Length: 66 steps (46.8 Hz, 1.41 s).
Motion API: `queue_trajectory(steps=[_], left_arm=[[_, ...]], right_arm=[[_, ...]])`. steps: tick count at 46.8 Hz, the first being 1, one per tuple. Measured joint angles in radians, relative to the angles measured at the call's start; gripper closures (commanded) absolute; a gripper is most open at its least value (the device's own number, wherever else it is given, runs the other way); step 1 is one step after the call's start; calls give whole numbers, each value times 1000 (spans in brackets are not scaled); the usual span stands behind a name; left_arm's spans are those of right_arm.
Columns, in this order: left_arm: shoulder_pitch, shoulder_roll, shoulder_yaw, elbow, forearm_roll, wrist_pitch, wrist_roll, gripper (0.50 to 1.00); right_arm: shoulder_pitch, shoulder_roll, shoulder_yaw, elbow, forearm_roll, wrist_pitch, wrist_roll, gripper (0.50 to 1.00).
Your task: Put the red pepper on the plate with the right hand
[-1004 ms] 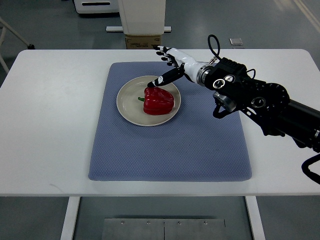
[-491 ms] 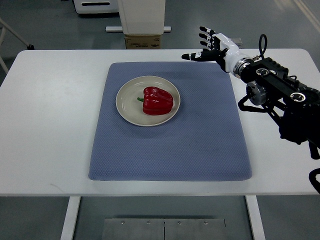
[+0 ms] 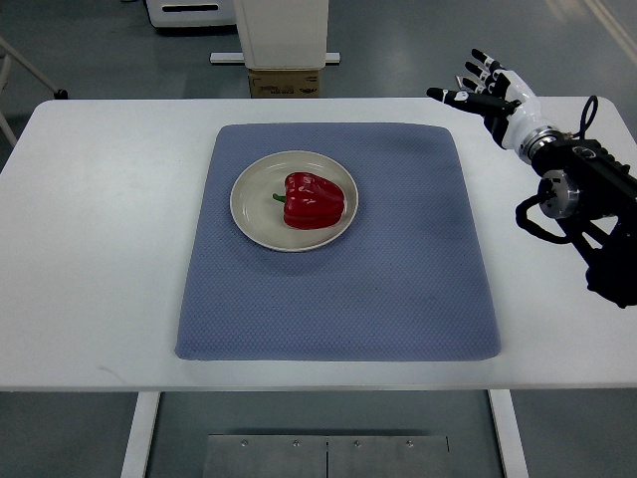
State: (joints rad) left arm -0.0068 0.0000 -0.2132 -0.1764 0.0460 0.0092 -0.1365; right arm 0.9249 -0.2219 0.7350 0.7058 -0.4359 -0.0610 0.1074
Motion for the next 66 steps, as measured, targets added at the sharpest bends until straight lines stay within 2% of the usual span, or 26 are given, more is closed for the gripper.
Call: queue_trajectory(steps=[21, 32, 50, 53, 60, 66], left_arm=[[1, 0, 0, 0, 0, 0, 0, 500], [0, 0, 0, 0, 0, 0, 0, 500], [0, 0, 0, 0, 0, 0, 0, 500], [0, 0, 0, 0, 0, 0, 0, 500], [0, 0, 0, 0, 0, 0, 0, 500], [0, 0, 0, 0, 0, 0, 0, 500]], right_arm=[[-77, -26, 4, 4, 46, 3, 74, 500], [-94, -20, 5, 5, 112, 38, 133, 500], [-112, -17, 0, 9, 152, 65, 138, 500], [-112, -17, 0, 8, 152, 65, 157, 500], [-125, -16, -8, 6, 152, 65, 247, 500], [-136, -16, -9, 7, 152, 62, 258, 500]])
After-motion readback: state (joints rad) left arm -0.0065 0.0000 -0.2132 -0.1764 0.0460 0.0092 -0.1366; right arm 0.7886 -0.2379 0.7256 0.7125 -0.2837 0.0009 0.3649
